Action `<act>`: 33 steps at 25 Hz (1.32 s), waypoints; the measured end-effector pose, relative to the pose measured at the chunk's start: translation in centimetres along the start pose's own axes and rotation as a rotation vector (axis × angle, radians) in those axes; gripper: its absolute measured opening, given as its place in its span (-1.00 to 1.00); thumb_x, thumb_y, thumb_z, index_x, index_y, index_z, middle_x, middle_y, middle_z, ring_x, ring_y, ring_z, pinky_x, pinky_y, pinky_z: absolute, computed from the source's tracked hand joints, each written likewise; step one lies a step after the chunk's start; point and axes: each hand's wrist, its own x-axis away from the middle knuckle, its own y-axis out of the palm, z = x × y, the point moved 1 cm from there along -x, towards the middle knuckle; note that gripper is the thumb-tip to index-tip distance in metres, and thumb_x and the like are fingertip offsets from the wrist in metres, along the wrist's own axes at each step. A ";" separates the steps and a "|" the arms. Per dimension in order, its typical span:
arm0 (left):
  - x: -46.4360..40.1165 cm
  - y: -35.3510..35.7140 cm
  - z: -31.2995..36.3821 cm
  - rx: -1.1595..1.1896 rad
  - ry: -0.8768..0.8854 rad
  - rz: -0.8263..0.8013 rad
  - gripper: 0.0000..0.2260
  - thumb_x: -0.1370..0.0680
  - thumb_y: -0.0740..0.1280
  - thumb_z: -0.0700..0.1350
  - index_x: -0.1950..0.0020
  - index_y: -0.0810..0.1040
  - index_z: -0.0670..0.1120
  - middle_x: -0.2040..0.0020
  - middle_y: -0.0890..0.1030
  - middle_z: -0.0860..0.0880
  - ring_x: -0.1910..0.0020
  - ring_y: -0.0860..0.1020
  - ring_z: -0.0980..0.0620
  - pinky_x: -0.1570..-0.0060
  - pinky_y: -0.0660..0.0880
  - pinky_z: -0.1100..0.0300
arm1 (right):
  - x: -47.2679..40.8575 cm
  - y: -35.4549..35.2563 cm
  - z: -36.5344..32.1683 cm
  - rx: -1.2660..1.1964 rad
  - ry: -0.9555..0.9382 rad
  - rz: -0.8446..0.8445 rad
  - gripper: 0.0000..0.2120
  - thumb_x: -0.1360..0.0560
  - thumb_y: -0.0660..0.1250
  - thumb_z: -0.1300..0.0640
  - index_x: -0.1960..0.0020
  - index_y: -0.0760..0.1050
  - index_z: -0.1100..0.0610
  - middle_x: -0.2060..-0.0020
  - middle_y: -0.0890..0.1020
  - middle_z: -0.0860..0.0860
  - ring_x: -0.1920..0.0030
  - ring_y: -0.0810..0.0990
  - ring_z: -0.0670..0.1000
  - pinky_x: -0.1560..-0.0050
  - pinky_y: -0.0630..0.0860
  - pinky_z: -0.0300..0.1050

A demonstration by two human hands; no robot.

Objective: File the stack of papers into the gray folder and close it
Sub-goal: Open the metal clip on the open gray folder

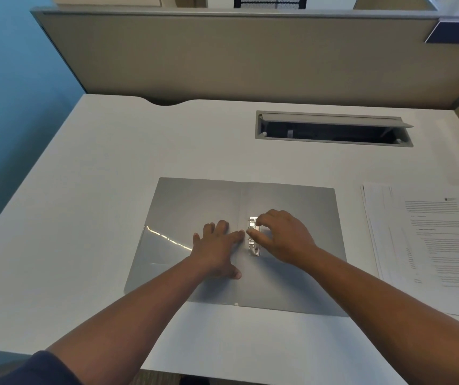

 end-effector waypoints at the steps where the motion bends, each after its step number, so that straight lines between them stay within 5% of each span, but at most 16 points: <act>1: 0.0 0.0 0.0 -0.001 -0.002 0.001 -0.13 -0.22 0.53 0.31 -0.44 0.21 0.29 -0.45 0.19 0.02 -0.44 0.15 -0.18 -0.36 0.25 -0.25 | -0.5 -0.3 0.1 -0.043 -0.056 0.025 -0.67 -0.58 0.24 -0.20 0.00 0.60 0.03 0.10 0.63 -0.01 0.06 0.56 0.09 0.09 0.47 -0.01; 7: -0.3 0.1 -0.1 -0.014 0.005 -0.001 -0.12 -0.23 0.52 0.33 -0.44 0.16 0.29 -0.48 0.19 0.00 -0.47 0.13 -0.20 -0.36 0.25 -0.29 | -5.5 -0.9 0.5 -0.223 0.053 0.083 -0.77 -0.59 0.32 0.06 0.13 0.65 0.16 0.24 0.68 0.04 0.21 0.58 0.06 0.17 0.46 -0.06; 19: -0.3 -0.1 -0.1 -0.019 -0.001 -0.018 -0.11 -0.25 0.54 0.31 -0.46 0.16 0.28 -0.48 0.17 0.00 -0.47 0.11 -0.20 -0.39 0.23 -0.30 | -8.2 1.0 2.5 -0.324 0.242 0.011 -0.81 -0.53 0.39 0.04 0.18 0.70 0.09 0.27 0.68 -0.05 0.24 0.58 -0.03 0.28 0.37 -0.20; 25: 0.2 -0.8 0.3 -0.027 0.003 -0.017 -0.12 -0.25 0.54 0.30 -0.47 0.18 0.27 -0.46 0.18 0.01 -0.46 0.13 -0.19 -0.38 0.26 -0.26 | -6.0 0.2 3.4 -0.326 0.230 0.109 -0.79 -0.58 0.28 0.10 0.09 0.64 0.17 0.14 0.70 0.06 0.09 0.61 0.10 0.05 0.52 -0.03; 33: 1.3 -2.4 1.4 0.022 -0.048 -0.061 -0.14 -0.23 0.57 0.22 -0.45 0.26 0.25 -0.47 0.16 0.03 -0.49 0.12 -0.17 -0.33 0.36 -0.20 | 4.3 -2.7 9.9 -0.073 0.368 0.009 -0.68 -0.56 0.32 0.05 -0.29 0.56 0.10 -0.31 0.56 0.03 -0.27 0.52 0.13 -0.25 0.41 -0.02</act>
